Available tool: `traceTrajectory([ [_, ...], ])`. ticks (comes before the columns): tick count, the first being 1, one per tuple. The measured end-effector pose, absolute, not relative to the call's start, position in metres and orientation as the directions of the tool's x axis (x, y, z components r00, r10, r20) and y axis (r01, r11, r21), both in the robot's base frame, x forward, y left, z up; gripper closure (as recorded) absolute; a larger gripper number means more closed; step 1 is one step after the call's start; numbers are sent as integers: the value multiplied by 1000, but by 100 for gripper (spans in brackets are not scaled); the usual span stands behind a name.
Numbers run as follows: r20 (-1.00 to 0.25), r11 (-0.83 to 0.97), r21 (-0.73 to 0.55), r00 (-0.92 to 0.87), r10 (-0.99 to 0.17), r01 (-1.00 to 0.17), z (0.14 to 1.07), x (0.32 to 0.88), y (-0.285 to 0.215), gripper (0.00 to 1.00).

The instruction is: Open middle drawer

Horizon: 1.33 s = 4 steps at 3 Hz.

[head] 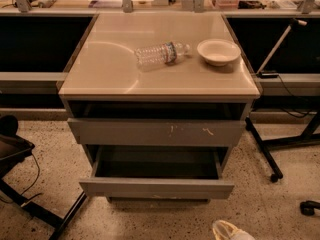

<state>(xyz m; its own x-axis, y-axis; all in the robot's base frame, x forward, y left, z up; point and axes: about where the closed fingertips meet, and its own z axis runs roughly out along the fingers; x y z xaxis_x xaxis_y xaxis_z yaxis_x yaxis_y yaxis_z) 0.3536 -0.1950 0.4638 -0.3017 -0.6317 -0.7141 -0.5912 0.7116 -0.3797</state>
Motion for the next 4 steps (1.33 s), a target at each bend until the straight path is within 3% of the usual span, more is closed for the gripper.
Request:
traceTrajectory([
  [3, -714, 711, -380, -301, -632, -592, 464, 354, -195, 11],
  [4, -714, 705, -382, -293, -636, -598, 464, 358, -192, 0],
])
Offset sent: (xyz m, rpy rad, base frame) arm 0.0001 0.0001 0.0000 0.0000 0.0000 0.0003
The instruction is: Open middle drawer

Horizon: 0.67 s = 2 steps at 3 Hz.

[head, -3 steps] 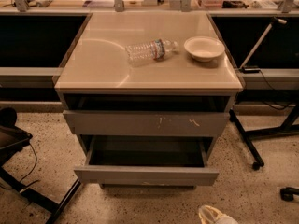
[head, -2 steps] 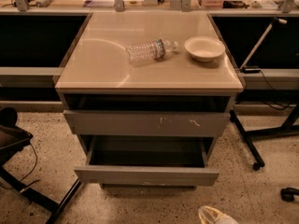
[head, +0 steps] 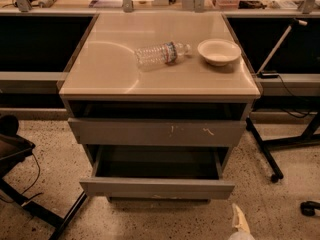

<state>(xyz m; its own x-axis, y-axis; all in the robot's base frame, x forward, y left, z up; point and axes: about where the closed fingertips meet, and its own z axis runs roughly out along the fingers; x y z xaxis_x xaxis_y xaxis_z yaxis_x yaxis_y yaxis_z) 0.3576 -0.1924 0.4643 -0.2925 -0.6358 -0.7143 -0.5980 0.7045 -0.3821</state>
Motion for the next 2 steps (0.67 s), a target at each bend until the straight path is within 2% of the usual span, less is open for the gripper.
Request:
traceTrajectory([
  [2, -628, 559, -401, -227, -744, -726, 457, 398, -166, 0],
])
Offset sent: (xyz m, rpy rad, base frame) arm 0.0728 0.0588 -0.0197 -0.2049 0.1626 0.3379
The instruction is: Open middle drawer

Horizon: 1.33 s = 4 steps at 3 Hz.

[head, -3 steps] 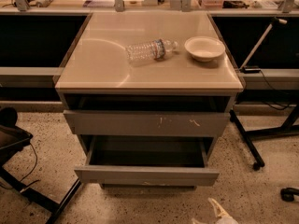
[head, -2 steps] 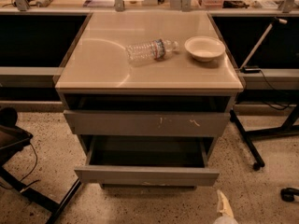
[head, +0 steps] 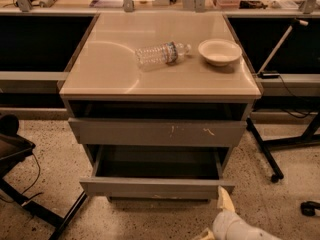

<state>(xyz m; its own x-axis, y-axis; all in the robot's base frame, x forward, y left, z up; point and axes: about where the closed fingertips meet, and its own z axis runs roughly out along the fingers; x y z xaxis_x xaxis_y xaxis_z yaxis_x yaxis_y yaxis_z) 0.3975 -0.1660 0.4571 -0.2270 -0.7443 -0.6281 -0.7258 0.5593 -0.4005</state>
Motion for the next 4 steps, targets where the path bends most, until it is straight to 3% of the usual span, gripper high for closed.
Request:
traceTrajectory([
  [2, -543, 356, -370, -111, -832, -858, 433, 445, -119, 0],
  [4, -543, 326, -350, -94, -835, -878, 431, 453, -113, 0],
])
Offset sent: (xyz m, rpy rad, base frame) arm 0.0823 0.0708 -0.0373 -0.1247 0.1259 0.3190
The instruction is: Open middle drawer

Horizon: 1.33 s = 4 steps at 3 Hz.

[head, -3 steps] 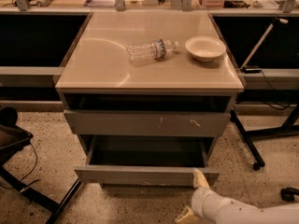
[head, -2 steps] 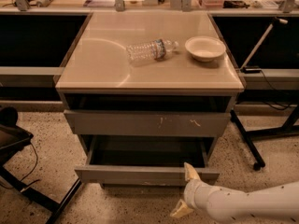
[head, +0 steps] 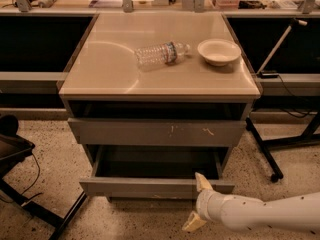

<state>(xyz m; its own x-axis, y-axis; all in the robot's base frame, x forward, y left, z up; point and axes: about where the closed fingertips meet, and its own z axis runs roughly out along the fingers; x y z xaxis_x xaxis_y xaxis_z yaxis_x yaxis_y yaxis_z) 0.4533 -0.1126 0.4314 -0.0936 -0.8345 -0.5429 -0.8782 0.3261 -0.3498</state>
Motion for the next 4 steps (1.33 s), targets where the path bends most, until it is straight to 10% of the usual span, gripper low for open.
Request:
traceTrajectory([
  [4, -498, 209, -344, -11, -867, -915, 427, 527, -105, 0],
])
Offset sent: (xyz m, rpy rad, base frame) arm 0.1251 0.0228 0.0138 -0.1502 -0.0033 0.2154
